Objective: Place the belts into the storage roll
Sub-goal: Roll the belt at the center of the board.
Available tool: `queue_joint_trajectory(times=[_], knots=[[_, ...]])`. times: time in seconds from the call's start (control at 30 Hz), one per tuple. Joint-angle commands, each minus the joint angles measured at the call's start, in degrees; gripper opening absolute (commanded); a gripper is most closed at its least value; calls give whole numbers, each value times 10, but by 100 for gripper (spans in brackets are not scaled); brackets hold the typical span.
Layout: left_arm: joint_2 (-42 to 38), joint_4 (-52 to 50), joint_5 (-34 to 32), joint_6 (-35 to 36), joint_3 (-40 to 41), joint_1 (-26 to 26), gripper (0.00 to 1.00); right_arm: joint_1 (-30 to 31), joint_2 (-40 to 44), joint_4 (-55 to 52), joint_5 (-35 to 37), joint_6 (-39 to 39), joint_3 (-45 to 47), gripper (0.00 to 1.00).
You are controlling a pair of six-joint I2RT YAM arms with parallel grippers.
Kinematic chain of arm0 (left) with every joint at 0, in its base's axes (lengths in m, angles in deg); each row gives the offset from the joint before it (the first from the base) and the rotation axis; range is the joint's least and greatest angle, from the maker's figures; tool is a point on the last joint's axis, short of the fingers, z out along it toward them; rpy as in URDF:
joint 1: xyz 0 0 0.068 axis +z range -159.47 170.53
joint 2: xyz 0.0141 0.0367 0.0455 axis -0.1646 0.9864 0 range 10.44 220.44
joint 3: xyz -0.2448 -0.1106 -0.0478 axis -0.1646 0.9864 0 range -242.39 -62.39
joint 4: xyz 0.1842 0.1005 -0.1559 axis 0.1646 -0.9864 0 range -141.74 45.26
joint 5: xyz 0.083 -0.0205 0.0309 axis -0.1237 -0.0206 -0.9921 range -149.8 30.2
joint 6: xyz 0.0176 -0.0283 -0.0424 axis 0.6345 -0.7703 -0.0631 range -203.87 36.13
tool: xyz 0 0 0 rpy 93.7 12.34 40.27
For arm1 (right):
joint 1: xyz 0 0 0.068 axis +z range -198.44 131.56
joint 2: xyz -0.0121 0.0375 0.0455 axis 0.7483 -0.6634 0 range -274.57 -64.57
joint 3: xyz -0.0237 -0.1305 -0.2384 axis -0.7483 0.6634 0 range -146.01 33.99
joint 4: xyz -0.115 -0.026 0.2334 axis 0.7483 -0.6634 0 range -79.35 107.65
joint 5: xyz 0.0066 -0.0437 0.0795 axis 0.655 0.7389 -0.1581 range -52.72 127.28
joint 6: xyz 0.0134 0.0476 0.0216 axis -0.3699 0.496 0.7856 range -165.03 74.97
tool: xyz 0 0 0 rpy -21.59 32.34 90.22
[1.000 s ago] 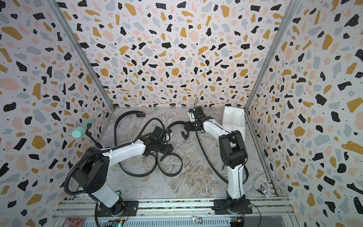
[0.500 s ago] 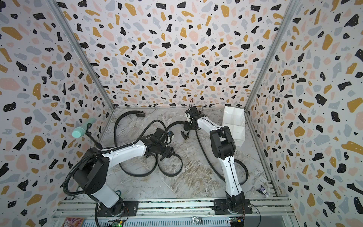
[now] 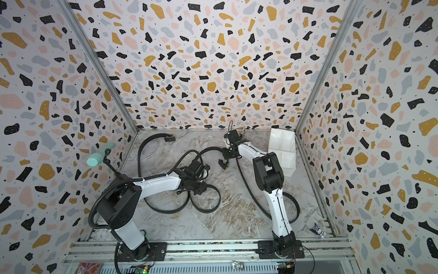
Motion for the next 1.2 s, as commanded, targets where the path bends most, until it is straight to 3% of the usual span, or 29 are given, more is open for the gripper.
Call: queue_joint_trajectory(times=[0.0,0.13,0.5,0.9,1.03,1.17], knots=[[9,37,-52,-12,2,-2,17,7,72,-22,7,2,66,10],[37,63,-87,-26,-27,4,0,12,153,-2,8,15,172,9],[172,62,-118,0,-179,55,0,68,339,13,15,101,418,8],[312,10,-106,11,-380,82,0,183,402,107,-61,265,572,9],[315,6,-93,12,-384,82,0,179,398,78,-43,253,550,26],[293,15,-85,22,-352,82,0,119,429,47,-37,206,518,46]])
